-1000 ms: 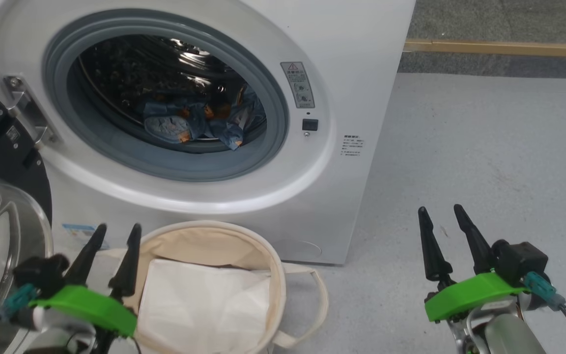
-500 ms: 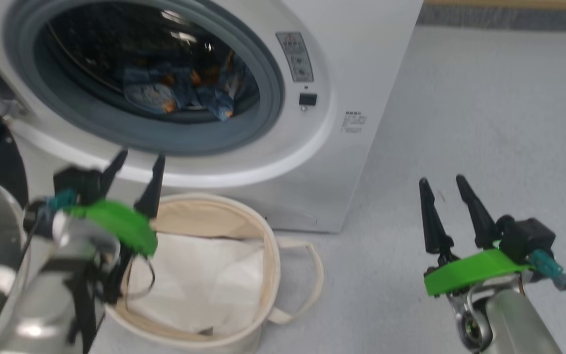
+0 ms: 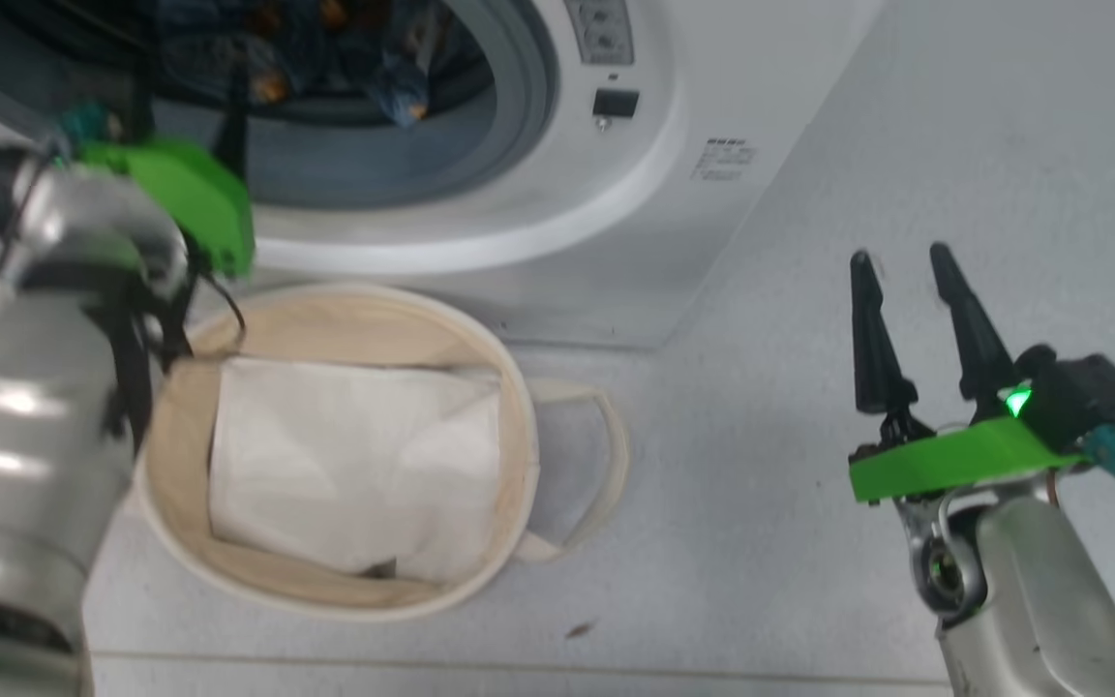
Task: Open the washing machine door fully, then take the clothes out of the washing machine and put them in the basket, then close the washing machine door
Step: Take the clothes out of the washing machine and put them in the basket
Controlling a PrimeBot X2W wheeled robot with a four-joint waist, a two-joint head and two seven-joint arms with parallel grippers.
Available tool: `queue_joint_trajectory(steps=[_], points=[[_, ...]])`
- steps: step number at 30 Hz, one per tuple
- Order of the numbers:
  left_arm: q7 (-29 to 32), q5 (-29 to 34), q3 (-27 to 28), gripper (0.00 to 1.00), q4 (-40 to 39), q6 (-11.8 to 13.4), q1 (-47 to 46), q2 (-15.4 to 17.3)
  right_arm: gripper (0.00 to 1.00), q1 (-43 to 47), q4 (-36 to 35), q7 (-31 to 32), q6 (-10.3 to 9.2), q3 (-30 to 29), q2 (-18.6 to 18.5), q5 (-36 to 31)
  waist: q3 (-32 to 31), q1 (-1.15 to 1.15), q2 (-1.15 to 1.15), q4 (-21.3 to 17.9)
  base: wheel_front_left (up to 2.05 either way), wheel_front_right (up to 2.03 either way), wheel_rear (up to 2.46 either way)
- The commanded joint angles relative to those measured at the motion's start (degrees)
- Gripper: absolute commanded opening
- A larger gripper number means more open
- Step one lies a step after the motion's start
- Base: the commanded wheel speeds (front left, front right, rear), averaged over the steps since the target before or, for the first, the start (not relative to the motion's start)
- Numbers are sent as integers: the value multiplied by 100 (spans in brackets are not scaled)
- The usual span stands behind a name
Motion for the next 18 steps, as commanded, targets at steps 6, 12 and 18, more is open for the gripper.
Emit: queue_joint_trajectory(steps=[6, 12, 18], points=[[166, 259, -90, 100, 623, 48, -1127, 4, 100, -262, -331, -71, 43, 21, 18, -78, 654, 0, 0, 15, 0, 0, 0], [204, 419, -298, 100, 1073, -29, -1769, -189, 100, -372, -448, -71, 43, -20, 18, -108, 1027, 0, 0, 18, 0, 0, 0], [425, 472, -392, 100, 1343, 7, -2232, -244, 100, -477, -517, -71, 43, -32, 18, -117, 1387, 0, 0, 9, 0, 0, 0]])
